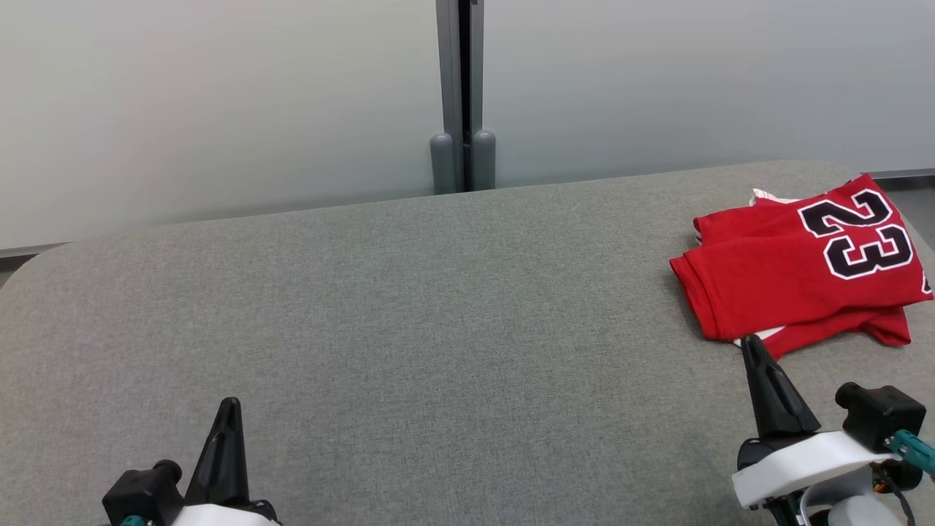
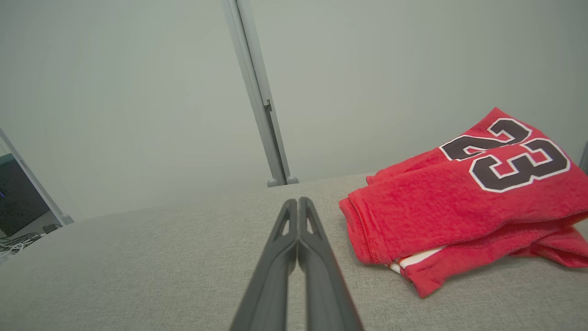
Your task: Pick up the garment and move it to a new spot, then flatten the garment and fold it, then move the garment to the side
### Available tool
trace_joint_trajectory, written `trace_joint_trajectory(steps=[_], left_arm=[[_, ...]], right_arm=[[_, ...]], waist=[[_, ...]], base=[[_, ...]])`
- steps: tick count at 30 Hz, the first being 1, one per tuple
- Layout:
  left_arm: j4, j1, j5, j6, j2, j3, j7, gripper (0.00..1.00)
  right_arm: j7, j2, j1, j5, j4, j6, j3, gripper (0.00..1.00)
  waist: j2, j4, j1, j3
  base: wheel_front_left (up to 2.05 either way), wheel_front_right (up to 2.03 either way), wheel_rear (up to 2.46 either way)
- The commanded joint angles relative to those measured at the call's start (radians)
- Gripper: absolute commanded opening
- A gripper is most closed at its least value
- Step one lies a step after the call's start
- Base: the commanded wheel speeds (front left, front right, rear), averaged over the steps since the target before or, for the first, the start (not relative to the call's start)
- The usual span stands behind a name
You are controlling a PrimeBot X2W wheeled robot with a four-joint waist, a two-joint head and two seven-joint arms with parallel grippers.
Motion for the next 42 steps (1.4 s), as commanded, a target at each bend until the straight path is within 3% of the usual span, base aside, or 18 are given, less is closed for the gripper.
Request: trace_joint_trajectory(steps=[1,31,42], left_arm=[[-0.012,-0.027,-0.032,-0.010,0.006,0.014,0.005,0.00],[0.024,-0.092,-0.486,-0.093,-0.032,0.105,0.138,0.00],[0.034,-0.110,-0.603,-0.116,-0.043,0.129,0.172,0.00]], right_arm=[[0.008,-0.003,-0.021,0.030,-0.020,0.000,-0.016,0.00],[0.135,0.063,-0.009,0.464,-0.051,0.000,-0.141,0.00],[0.167,0.081,-0.006,0.576,-0.059,0.000,-0.173,0.00]], waist=[[-0.0001,0.000,0.0000,0.000],[-0.0001,0.015,0.0000,0.006],[-0.0001,0.020,0.0000,0.008]], base=[[0.00,0.00,0.00],[0.00,0.00,0.00],[0.00,0.00,0.00]])
